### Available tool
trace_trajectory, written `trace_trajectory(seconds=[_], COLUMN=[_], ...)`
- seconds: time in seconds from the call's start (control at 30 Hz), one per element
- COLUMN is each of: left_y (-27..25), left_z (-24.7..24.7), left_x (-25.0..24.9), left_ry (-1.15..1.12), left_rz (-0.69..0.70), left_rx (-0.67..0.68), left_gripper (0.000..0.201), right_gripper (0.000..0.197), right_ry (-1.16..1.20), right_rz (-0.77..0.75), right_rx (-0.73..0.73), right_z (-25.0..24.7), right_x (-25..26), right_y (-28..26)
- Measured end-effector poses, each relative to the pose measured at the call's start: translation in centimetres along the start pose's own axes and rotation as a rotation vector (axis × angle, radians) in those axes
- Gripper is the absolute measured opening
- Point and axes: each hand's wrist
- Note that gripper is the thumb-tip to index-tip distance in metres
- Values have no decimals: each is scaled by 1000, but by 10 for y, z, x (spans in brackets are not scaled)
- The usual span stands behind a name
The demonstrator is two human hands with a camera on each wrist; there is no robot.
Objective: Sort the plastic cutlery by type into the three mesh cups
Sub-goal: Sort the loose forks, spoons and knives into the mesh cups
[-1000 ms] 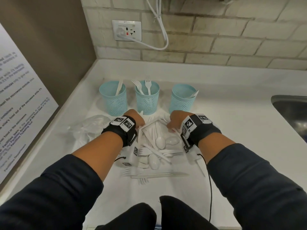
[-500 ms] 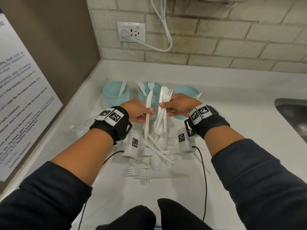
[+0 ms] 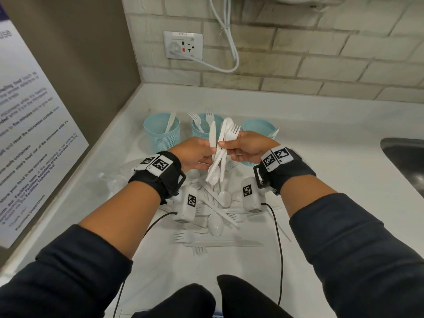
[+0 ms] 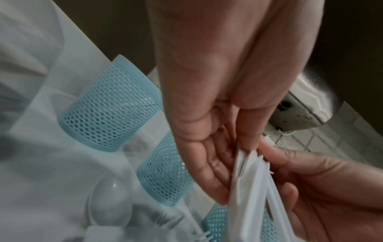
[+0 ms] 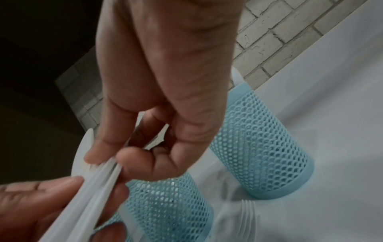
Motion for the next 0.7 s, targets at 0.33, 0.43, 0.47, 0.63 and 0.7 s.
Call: trace_trajectory(seconds=[0.33, 0.43, 0.47, 0.63, 0.7], left_y=[-2, -2, -2, -2, -3], left_z=[9, 10, 10, 11, 10], left_x=[11, 13, 13, 14, 14], left_ry=[-185, -176, -171, -187, -218], left_rz=[-17, -3, 2, 4, -11], left_rx=[50, 44, 31, -36, -53], left_gripper=[30, 30, 29, 32, 31], right_gripper=[7, 8, 8, 6, 6], right_ry=[-56, -3, 20, -19, -12], right_rz=[-39, -45, -51, -100, -107], right_rx=[-60, -86, -95, -105, -142], right_z=[3, 5, 5, 7, 9], right_x=[-3, -2, -2, 2, 3], right_y=[2, 3, 3, 4, 5])
Point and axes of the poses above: each hand's wrist, its own y-axis towards the middle knuckle, its own z-axis out of the palm, x = y × z, and after that the axes turned 14 degrees about -x, right-handed
